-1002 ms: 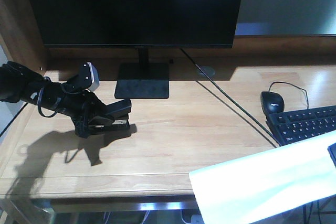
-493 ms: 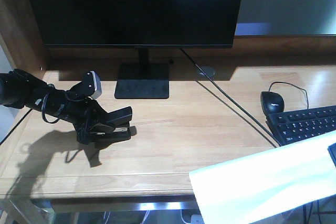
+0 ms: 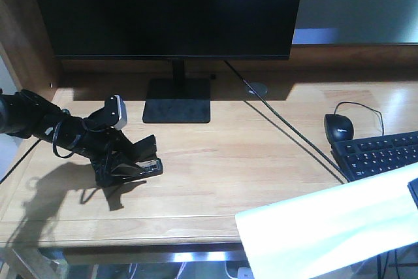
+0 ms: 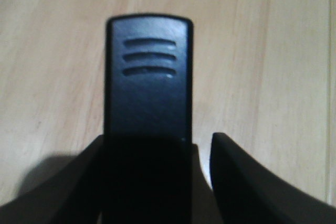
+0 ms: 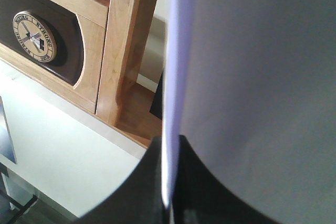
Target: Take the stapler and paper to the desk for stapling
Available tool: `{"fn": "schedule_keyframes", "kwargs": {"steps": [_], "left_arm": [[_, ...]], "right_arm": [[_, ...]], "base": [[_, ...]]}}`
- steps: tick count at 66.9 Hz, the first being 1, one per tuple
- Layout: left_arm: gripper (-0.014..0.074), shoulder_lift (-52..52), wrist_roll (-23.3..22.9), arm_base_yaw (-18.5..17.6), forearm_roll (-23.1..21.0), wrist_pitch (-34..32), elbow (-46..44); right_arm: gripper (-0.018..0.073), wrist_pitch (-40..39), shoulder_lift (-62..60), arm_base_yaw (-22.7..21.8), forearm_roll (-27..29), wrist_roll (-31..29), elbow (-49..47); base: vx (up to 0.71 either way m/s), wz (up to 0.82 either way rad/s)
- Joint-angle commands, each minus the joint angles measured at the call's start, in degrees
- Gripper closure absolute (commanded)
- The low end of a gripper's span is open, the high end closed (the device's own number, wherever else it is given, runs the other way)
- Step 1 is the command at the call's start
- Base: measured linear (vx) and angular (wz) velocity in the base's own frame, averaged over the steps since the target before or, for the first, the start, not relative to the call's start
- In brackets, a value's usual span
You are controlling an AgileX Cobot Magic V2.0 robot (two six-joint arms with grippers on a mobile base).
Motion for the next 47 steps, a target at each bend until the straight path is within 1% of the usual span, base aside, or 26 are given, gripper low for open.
{"fn": "schedule_keyframes", "kwargs": {"steps": [1,10,13,18,27,36,47], "left_arm": [[0.0155,-3.93,-0.20,0.26,-2.12,1.96,-1.57],[0.0159,-6.38,-0.20,0.26,-2.12,2.14,-1.57],[0.0165,-7.42,-0.93,0.26,-2.04,2.54,-1.57],[0.0181,-8.93,-2.91,0.26,-0.66,2.59,-1.57],[0.0230,-10.67,-5.07,0.26,1.82,1.43,-1.63],[0.0335,-10.84,-5.70,0.26,2.16,1.04,-1.63],[0.0527,-10.78,-5.56,-0.56,1.73,-3.79,-1.63]], "right_arm": [[0.0564,-3.64,0.43,0.06,0.51,-0.71,0.15],[0.0564,-3.64,0.43,0.06,0.51,-0.71,0.15],[0.0564,-3.64,0.43,0.06,0.51,-0.71,0.15],[0.0564,-3.64,0.43,0.06,0.51,-0.71,0.15],[0.0564,-3.64,0.43,0.06,0.51,-0.71,0.15],[0.0564,-3.64,0.43,0.06,0.51,-0.71,0.15],[0.0564,-3.64,0.43,0.06,0.51,-0.71,0.15]], "base": [[0.00,0.00],[0.00,0.00],[0.00,0.00],[0.00,0.00],[0.00,0.00],[0.00,0.00],[0.00,0.00]]}}
